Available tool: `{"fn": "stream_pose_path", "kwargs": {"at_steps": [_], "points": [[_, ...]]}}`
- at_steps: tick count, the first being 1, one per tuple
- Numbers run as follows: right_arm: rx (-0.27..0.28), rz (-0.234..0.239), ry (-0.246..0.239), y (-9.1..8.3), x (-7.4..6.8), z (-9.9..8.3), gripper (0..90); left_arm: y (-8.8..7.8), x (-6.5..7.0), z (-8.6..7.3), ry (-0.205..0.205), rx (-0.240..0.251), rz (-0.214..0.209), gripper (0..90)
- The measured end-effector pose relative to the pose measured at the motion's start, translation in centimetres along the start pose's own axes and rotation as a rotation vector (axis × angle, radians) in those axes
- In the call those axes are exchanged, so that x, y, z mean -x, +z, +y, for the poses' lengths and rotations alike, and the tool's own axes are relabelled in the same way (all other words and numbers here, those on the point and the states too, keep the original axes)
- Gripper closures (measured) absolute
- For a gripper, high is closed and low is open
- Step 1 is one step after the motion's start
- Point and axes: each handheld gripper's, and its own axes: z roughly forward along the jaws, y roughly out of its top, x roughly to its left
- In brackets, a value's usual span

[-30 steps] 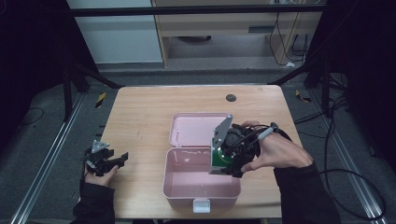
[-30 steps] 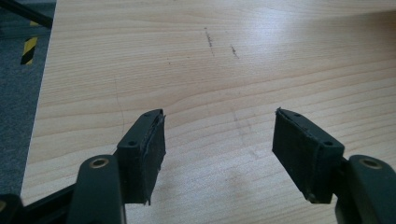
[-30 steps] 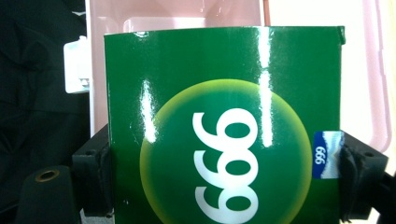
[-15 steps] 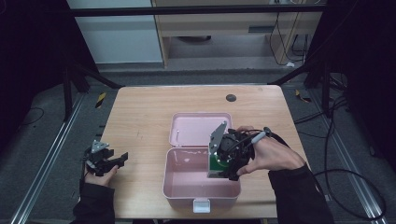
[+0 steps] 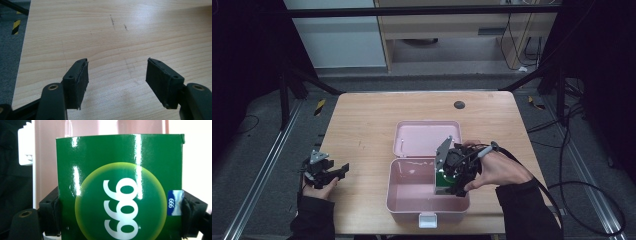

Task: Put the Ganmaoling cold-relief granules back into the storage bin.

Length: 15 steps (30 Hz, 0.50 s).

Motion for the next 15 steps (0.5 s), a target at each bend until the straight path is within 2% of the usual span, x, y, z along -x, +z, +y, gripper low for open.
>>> {"fn": "stream_pose_path", "kwargs": {"at_steps": [2,7,11,15], "points": [[0.003,0.009,0.007,0.4,0.0,-0.2,15.9,0.0,0.0,0.0,-0.002,-0.001,-0.001,33.6],[-0.024,0.013,-0.011,1.2,-0.1,-0.2,15.9,0.0,0.0,0.0,-0.001,0.0,-0.001,33.7],[-0.013,0.025,-0.017,1.6,-0.2,-0.1,15.9,0.0,0.0,0.0,-0.002,0.0,-0.001,33.7],[-0.005,0.034,0.0,2.3,0.0,-0.6,15.9,0.0,-0.1,0.0,-0.002,-0.001,-0.002,33.6]]}}
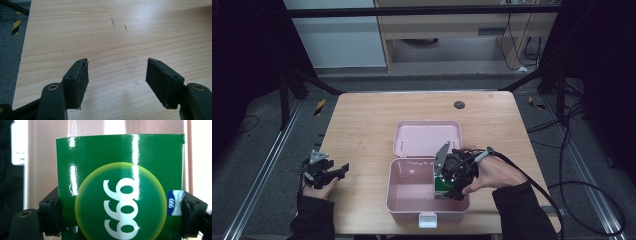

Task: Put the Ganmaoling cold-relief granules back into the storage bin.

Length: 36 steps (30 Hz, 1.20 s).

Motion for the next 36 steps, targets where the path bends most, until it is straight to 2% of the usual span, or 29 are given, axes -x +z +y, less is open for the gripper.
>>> {"fn": "stream_pose_path", "kwargs": {"at_steps": [3,8,15,17,21,25,34,36], "points": [[-0.019,-0.008,-0.007,0.5,0.0,-0.2,15.8,0.0,0.0,0.0,0.001,0.0,0.0,33.7],[-0.009,0.008,-0.014,1.0,-0.1,0.0,15.8,0.0,0.0,0.0,0.0,0.001,0.001,33.7],[-0.022,0.021,-0.015,1.9,0.0,0.0,15.7,0.0,0.0,0.0,0.001,0.002,0.001,33.6],[-0.01,0.034,0.004,2.2,0.1,-0.3,15.7,0.0,0.0,0.0,0.001,0.001,0.001,33.6],[-0.044,0.03,-0.004,2.8,0.1,-0.5,15.6,0.0,0.0,0.0,0.002,0.0,0.001,33.7],[-0.043,0.042,-0.005,3.2,0.1,-0.4,15.5,0.0,0.0,0.0,0.0,0.001,0.001,33.6],[-0.067,0.036,-0.009,4.1,0.4,-0.5,14.9,0.0,0.0,0.0,0.001,0.001,0.001,33.7],[-0.066,0.045,0.007,4.3,0.5,-0.8,14.8,0.0,0.0,0.0,0.001,0.001,0.001,33.6]]}}
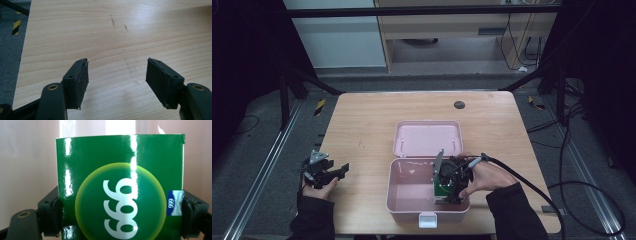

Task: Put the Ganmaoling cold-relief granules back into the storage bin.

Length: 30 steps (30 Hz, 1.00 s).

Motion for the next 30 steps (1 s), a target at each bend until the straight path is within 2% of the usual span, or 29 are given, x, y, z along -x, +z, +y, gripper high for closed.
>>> {"fn": "stream_pose_path", "kwargs": {"at_steps": [4,9,14,21,30], "points": [[-0.003,0.004,0.016,0.3,0.1,-0.3,13.8,0.0,0.0,0.0,0.001,-0.002,0.0,33.6],[-0.014,0.006,0.014,0.3,0.1,-0.3,12.0,0.0,0.0,0.0,0.001,-0.003,0.001,33.6],[0.045,0.004,0.029,-0.8,0.1,-0.5,11.8,0.0,0.0,0.0,0.003,-0.004,0.0,33.6],[0.15,-0.064,0.077,-3.2,0.0,-1.3,10.8,0.1,0.1,0.0,0.003,-0.005,-0.002,34.0],[0.34,-0.218,0.173,-6.5,0.5,-2.7,7.7,0.1,0.1,0.0,0.002,-0.005,-0.01,37.4]]}}
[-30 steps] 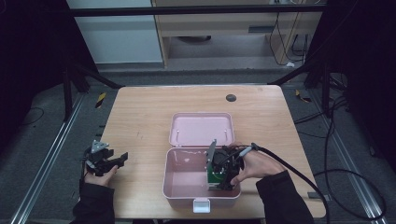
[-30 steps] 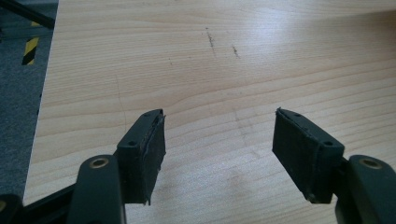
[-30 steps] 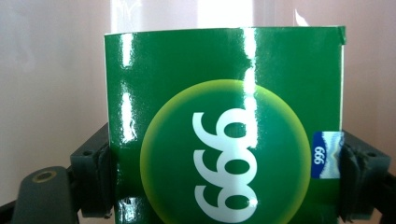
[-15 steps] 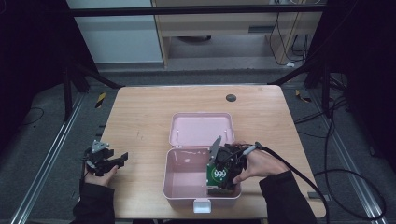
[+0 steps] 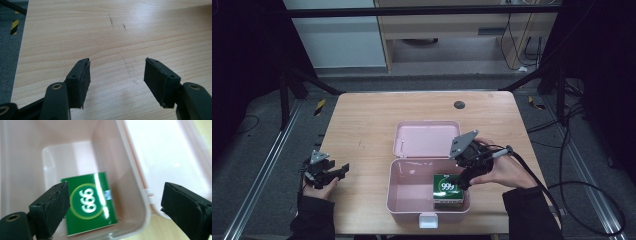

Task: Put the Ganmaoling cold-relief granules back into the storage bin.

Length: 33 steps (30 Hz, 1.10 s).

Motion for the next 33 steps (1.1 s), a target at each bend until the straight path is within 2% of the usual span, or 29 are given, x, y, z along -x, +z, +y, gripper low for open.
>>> {"fn": "stream_pose_path", "kwargs": {"at_steps": [2,5,8,12,16,21,23,27,33], "points": [[0.023,-0.04,0.025,-0.6,0.2,-0.1,6.3,0.0,0.0,0.0,0.0,0.0,-0.002,38.0],[0.069,-0.076,0.053,-1.3,0.5,-0.4,4.7,0.0,0.0,0.0,-0.001,0.0,-0.005,38.9],[0.126,-0.096,0.105,-1.9,0.8,-1.3,5.0,0.0,0.0,0.0,0.002,-0.003,-0.006,39.5],[0.173,-0.156,0.157,-2.5,1.1,-2.6,4.6,0.0,0.0,0.0,0.003,-0.005,-0.005,40.2],[0.239,-0.238,0.252,-3.0,1.4,-4.2,4.2,0.0,0.1,0.0,0.007,-0.007,-0.005,40.5],[0.356,-0.331,0.388,-3.7,1.8,-6.8,5.7,0.0,0.1,0.0,0.007,-0.007,-0.003,40.5],[0.37,-0.355,0.417,-3.7,1.7,-7.7,6.1,0.0,0.1,0.0,0.008,-0.006,-0.004,40.5],[0.361,-0.379,0.451,-3.3,1.6,-9.2,5.4,0.1,0.1,0.0,0.011,-0.008,-0.003,40.5],[0.378,-0.449,0.527,-2.6,2.0,-11.2,5.3,0.2,0.2,-0.1,0.016,-0.01,-0.005,40.2]]}}
